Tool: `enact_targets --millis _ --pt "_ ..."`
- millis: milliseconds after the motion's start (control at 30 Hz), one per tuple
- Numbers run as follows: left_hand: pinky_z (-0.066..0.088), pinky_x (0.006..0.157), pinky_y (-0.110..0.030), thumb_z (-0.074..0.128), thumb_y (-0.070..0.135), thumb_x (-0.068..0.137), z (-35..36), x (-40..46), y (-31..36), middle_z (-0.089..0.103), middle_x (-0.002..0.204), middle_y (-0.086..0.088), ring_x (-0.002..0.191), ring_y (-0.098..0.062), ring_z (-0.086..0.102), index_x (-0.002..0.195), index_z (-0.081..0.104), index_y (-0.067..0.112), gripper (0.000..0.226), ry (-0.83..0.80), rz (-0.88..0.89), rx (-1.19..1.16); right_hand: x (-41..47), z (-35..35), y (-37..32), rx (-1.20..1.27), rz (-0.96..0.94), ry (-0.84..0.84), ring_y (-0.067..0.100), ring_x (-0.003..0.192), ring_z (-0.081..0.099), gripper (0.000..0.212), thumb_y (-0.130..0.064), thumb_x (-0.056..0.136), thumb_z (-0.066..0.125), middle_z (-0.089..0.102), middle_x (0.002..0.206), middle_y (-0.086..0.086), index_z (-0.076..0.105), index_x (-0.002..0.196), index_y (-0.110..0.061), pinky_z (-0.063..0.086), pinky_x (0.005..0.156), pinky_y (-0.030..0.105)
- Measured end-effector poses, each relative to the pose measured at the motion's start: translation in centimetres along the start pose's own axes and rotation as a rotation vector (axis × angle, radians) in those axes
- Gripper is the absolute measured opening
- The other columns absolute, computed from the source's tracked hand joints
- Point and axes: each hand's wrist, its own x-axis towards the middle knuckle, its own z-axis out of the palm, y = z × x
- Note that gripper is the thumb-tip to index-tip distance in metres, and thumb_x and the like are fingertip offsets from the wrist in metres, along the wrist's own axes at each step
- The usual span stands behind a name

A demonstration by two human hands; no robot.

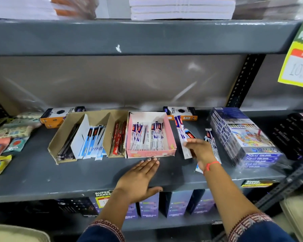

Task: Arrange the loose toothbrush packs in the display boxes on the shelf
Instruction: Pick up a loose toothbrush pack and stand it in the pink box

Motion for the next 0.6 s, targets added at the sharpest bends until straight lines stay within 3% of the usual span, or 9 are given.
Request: enact_targets --millis 67,233,400,600 --pt "-0.012 0.109 -0.024 -0.005 0.075 0.069 0.1 0.0 -0.1 -0.016 0.149 0.006 0.133 -0.005 -0.018 0.144 -0.012 0.02 0.094 0.001 -0.001 0.018 -2.1 0.1 -0.2 0.142 -0.016 -0.121 0.004 0.045 0.059 0.028 0.012 0.08 0.061 0.066 0.043 -0.009 0.06 0.066 -0.013 0.045 0.045 0.012" --pt "-0.014 0.107 -0.025 -0.01 0.078 0.063 0.0 0.0 0.0 -0.001 0.155 0.0 0.141 -0.013 -0.003 0.146 -0.003 0.017 0.103 -0.004 -0.019 0.027 -6.8 1.0 0.3 0.297 -0.059 -0.289 0.002 0.043 0.062 0.024 0.011 0.081 0.058 0.07 0.05 -0.005 0.062 0.07 -0.01 0.049 0.044 0.012" --pt "0.0 0.109 -0.024 -0.004 0.078 0.061 0.0 0.0 0.1 0.007 0.155 -0.001 0.141 -0.015 0.005 0.146 0.0 0.017 0.105 0.009 -0.053 -0.001 -9.4 1.2 0.9 0.322 -0.071 -0.324 0.006 0.049 0.056 0.023 0.008 0.08 0.061 0.069 0.052 -0.006 0.064 0.069 -0.012 0.042 0.05 0.015" --pt "-0.001 0.103 -0.022 0.002 0.076 0.064 -0.3 -0.1 0.3 0.012 0.155 -0.003 0.141 -0.017 0.01 0.146 0.003 0.016 0.101 0.048 -0.049 -0.013 -10.1 0.9 0.7 0.332 -0.064 -0.329 0.0 0.045 0.057 0.025 0.008 0.081 0.061 0.068 0.05 -0.007 0.063 0.067 -0.013 0.042 0.048 0.012"
